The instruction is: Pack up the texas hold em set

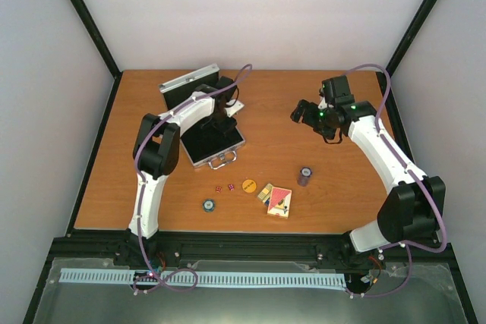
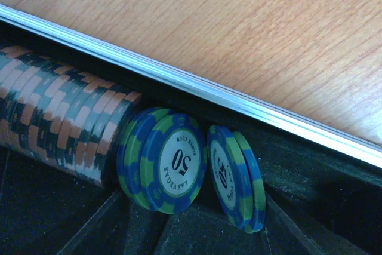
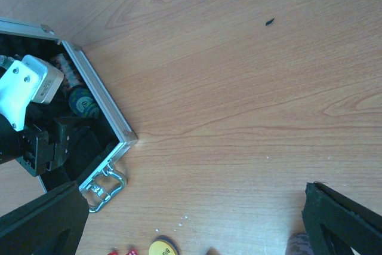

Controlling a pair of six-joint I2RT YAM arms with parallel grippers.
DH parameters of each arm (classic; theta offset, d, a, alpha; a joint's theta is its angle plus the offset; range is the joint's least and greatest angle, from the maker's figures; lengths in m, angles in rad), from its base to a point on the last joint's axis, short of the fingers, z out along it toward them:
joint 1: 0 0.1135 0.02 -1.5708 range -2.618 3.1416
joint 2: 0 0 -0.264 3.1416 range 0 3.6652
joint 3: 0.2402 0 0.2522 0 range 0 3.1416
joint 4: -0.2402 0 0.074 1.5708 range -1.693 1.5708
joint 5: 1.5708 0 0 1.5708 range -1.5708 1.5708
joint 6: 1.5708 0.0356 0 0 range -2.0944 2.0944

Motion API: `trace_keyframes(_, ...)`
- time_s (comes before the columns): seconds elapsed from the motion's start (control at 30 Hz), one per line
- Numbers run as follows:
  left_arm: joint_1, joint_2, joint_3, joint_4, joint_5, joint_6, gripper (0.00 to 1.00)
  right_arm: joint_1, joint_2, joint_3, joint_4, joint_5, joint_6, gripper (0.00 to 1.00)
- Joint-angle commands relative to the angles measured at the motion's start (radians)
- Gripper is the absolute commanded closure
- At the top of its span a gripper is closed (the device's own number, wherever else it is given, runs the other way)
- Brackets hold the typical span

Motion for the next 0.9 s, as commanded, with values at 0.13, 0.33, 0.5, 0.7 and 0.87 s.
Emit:
trace_keyframes(0.13, 0.005, -0.061, 0.010, 0.025, -0.071, -0.011, 0.41, -0.008, -0.031, -0.020, -0.002, -0.002, -0.015, 0.00)
trace_keyframes(0.33, 0.005, -0.070, 0.004, 0.032, -0.094, -0.011, 0.41, -0.007, -0.031, -0.025, 0.002, -0.004, -0.013, 0.00)
trace_keyframes(0.5, 0.005, -0.064, 0.006, 0.041, -0.105, -0.016, 0.41, -0.007, -0.031, -0.031, 0.003, -0.004, -0.012, 0.00)
trace_keyframes(0.7, 0.004, -0.089, 0.005, 0.039, -0.118, -0.016, 0.41, -0.007, -0.039, -0.044, 0.008, -0.006, -0.005, 0.00)
trace_keyframes(0.87, 0.005, -0.136, -0.016, 0.039, -0.092, -0.016, 0.40, -0.007, -0.042, -0.053, 0.016, -0.013, 0.003, 0.00)
